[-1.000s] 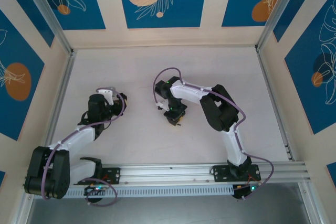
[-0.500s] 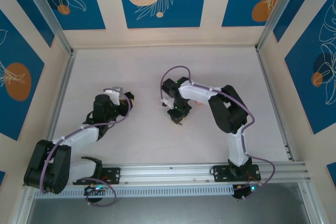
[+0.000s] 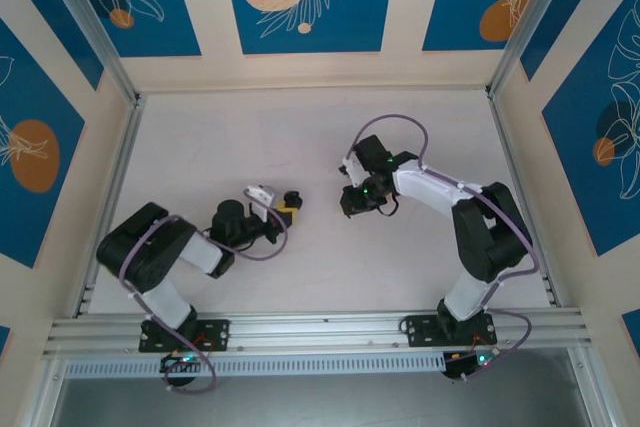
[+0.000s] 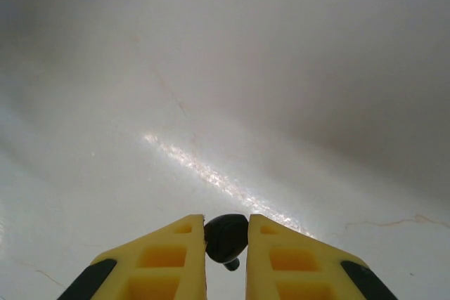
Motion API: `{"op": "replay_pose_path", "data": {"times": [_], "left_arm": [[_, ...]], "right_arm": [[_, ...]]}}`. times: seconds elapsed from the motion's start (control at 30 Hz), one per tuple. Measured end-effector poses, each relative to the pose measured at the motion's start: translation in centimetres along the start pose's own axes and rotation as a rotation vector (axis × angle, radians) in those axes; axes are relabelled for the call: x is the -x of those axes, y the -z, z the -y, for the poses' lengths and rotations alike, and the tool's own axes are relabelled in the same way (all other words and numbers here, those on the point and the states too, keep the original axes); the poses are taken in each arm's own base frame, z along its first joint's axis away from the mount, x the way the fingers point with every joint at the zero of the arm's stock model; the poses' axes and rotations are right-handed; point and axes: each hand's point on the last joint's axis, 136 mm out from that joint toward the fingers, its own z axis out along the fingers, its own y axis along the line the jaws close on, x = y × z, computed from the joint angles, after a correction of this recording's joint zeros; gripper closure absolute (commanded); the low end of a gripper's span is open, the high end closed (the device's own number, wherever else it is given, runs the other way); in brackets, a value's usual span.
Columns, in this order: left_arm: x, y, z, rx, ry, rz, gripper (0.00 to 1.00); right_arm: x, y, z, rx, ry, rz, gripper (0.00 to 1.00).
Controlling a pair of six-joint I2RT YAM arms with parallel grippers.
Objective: Insert wireless bluetooth earbuds into charging case
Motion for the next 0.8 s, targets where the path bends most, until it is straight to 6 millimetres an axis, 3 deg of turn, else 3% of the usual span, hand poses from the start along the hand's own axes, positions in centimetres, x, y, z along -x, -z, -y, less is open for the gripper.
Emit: {"op": "replay_pose_path", "data": {"times": [0.1,0.27,0.57,0.8], "left_arm": [[-0.7,-1.1,1.7,-0.053,-0.068,-0.004,0.87],[0.4,-2.5,3.7,-0.11,-0.158,0.041,0.87],[1.6,-3.8,4.4,-0.1,-0.224,0.087,0.87],[2.7,-4.4,4.4,-0.079,-0.235,0.117,0.87]], "right_arm": [[0.8,0.8,-0.2,0.031,-0.033,0.077,0.83],[2.0,2.3,-1.1,0.076,-0.053,0.197,0.83],[3.2,5.9,-2.9,0.153,-0.037,0.395,0.83],[4.1,7.0,-5.2,0.211,0.015,0.468,0.83]]}}
